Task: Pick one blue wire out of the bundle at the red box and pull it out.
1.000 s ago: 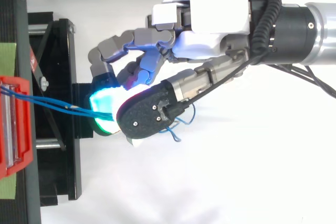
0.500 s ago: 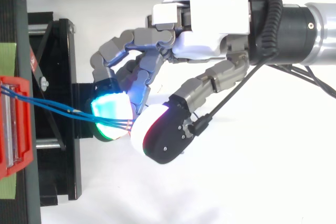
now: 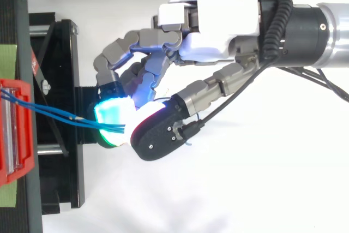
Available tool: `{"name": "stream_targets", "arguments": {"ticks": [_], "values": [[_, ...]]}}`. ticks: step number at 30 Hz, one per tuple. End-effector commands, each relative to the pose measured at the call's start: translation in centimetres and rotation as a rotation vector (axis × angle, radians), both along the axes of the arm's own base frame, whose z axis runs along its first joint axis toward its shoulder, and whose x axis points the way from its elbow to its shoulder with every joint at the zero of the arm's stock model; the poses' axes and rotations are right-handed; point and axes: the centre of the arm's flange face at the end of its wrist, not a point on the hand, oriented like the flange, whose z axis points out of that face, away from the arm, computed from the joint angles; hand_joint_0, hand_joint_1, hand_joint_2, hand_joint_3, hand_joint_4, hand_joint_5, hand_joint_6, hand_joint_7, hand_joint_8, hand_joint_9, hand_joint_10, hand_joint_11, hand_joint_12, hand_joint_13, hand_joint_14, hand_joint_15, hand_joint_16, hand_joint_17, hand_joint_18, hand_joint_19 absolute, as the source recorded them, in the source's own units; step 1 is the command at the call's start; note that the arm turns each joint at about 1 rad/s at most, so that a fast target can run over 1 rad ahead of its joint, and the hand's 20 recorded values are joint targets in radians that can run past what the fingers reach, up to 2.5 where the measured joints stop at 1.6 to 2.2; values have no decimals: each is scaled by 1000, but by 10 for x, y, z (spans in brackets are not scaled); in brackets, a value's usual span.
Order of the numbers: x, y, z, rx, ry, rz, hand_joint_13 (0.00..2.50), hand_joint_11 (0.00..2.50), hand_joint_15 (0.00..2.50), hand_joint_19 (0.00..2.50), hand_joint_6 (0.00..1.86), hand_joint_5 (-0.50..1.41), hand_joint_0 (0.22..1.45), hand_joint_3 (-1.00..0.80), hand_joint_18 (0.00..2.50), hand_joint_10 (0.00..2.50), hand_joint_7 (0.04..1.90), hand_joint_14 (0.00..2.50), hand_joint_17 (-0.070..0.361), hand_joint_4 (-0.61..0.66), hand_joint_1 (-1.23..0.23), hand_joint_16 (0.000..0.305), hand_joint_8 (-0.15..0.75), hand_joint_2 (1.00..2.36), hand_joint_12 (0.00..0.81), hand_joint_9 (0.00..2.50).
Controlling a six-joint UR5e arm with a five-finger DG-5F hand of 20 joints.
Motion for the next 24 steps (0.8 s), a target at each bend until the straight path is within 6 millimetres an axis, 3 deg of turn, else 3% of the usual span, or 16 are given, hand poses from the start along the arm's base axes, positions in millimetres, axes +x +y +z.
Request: {"name": "stream_targets", "arguments": {"ticks": [1,9,16,21,24], "values": [[0,0,0,0,-1,0,690,567,495,482,754,-71,564,-55,446,18,1190,17,169,136,-606,75,281,1001,434,990],[0,0,0,0,-1,0,706,563,502,486,596,-26,599,-56,451,17,1445,17,163,281,-565,72,251,1000,425,1048],[0,0,0,0,-2,0,660,616,531,541,563,-22,512,-357,359,21,1561,20,136,148,-495,61,225,1010,381,1033],[0,0,0,0,-4,0,682,640,525,516,684,-46,460,-495,399,25,1362,21,147,189,-582,65,255,1000,407,1047],[0,0,0,0,-4,0,676,691,532,507,764,-73,480,-497,405,24,1344,20,143,195,-713,63,258,1000,397,1036]]}}
